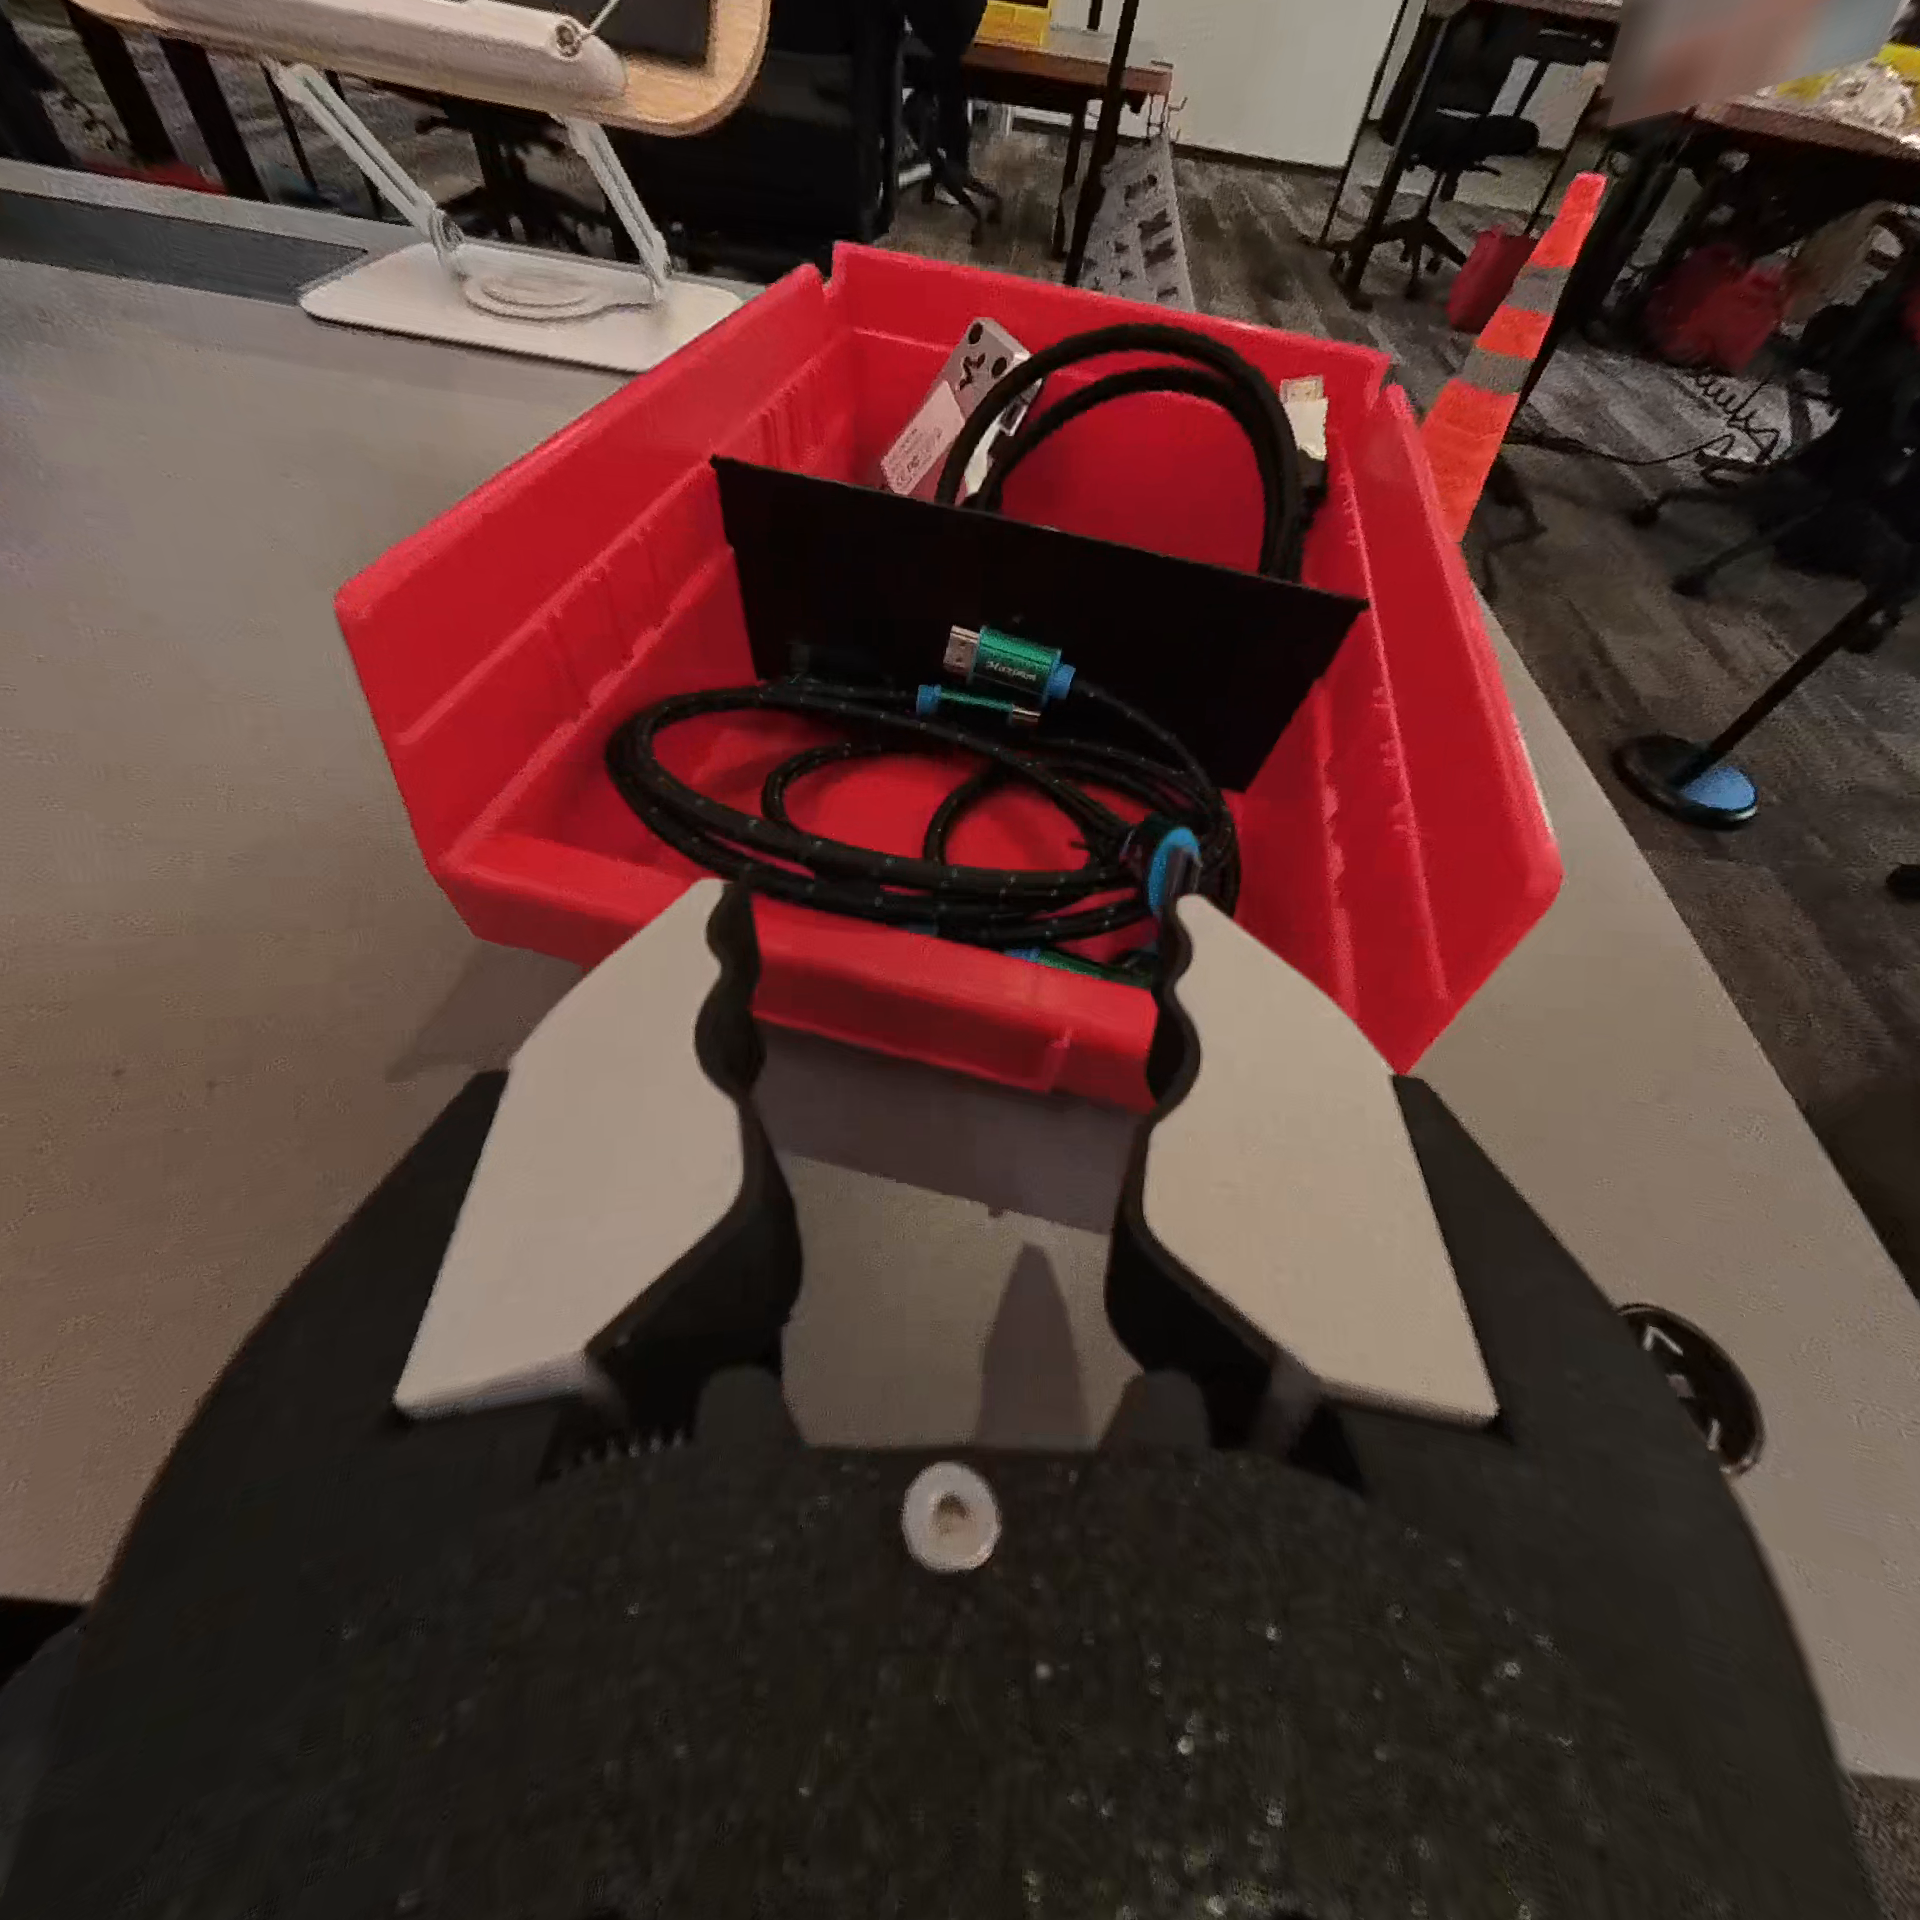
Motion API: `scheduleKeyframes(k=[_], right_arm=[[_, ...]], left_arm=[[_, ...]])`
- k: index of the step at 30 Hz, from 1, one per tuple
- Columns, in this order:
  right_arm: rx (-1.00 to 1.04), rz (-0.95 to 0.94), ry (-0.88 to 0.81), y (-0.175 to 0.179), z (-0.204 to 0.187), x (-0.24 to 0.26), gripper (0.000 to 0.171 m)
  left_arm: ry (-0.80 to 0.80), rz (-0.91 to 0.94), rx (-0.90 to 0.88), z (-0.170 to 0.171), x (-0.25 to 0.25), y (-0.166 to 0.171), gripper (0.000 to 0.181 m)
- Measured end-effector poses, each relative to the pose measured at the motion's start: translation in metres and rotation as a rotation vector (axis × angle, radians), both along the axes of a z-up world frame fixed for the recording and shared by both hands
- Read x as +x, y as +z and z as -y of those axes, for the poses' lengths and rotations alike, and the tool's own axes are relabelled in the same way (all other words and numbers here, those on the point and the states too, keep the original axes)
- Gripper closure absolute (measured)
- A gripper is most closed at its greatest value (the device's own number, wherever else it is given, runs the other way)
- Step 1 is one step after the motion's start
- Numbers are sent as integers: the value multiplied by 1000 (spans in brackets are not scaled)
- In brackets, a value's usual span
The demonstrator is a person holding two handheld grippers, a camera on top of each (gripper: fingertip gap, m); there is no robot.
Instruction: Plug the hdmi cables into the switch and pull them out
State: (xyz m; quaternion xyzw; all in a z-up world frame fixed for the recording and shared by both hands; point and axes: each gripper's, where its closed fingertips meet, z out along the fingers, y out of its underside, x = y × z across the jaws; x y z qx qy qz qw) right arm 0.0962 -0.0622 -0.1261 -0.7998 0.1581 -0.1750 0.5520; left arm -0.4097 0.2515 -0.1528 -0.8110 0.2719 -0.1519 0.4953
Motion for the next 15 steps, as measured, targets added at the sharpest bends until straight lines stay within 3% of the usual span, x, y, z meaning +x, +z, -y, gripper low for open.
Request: scheduleKeyframes(k=[15], right_arm=[[-13, 2, 75, -6, -4, -9, 102]], left_arm=[[-41, -45, 27, 11, 11, -1, 122]])
